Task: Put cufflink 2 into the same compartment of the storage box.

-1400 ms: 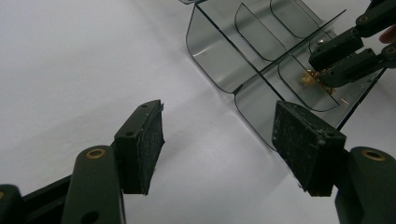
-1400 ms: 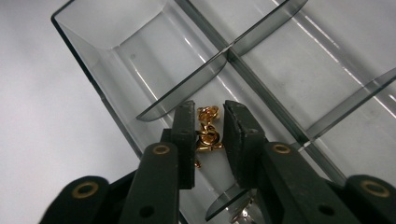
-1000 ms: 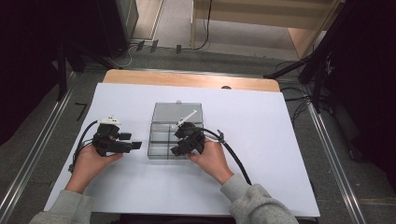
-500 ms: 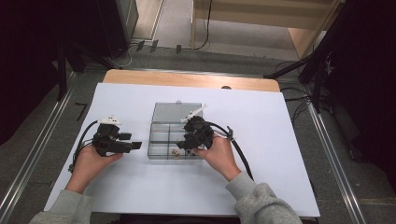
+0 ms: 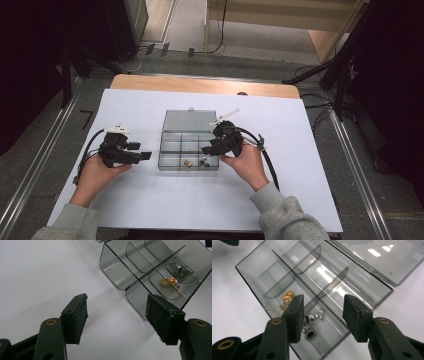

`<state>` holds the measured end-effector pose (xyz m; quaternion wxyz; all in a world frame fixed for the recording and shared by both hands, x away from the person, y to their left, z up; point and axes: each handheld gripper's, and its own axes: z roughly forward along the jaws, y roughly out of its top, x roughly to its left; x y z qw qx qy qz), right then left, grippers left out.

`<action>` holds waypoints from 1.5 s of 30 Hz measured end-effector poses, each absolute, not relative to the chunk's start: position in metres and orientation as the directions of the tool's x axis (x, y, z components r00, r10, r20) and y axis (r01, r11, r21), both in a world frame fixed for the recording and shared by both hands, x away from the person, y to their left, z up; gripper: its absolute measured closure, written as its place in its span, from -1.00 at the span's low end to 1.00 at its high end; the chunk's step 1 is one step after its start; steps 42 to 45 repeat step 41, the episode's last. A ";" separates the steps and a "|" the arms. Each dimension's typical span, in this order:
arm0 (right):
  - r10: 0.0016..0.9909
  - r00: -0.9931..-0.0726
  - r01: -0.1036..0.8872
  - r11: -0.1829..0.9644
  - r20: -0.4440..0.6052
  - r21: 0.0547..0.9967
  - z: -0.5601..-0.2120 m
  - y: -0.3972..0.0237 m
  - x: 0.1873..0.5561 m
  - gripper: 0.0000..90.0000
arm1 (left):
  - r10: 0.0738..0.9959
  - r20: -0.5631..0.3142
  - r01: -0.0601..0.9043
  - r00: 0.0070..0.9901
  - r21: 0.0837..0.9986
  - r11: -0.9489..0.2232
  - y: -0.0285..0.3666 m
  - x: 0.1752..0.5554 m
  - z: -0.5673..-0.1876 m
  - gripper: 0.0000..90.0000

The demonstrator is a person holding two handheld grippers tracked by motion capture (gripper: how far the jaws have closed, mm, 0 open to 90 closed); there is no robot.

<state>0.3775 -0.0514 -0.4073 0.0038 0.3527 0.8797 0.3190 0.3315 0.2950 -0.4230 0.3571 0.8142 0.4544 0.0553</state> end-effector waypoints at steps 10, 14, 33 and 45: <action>0.665 -0.716 0.641 0.506 0.212 0.577 -0.406 -0.084 0.388 0.20 | 0.780 -0.239 0.706 0.578 0.626 -0.331 0.295 0.333 -0.424 -0.23; 0.685 -0.699 0.652 0.494 0.205 0.575 -0.408 -0.095 0.388 0.20 | 0.781 -0.252 0.719 0.571 0.612 -0.329 0.295 0.332 -0.425 -0.23; 0.731 -0.650 0.695 0.463 0.207 0.550 -0.421 -0.126 0.388 0.19 | 0.789 -0.247 0.725 0.562 0.607 -0.326 0.296 0.332 -0.426 -0.26; 0.758 -0.620 0.722 0.452 0.201 0.524 -0.431 -0.134 0.392 0.16 | 0.788 -0.248 0.727 0.564 0.600 -0.332 0.296 0.333 -0.427 -0.27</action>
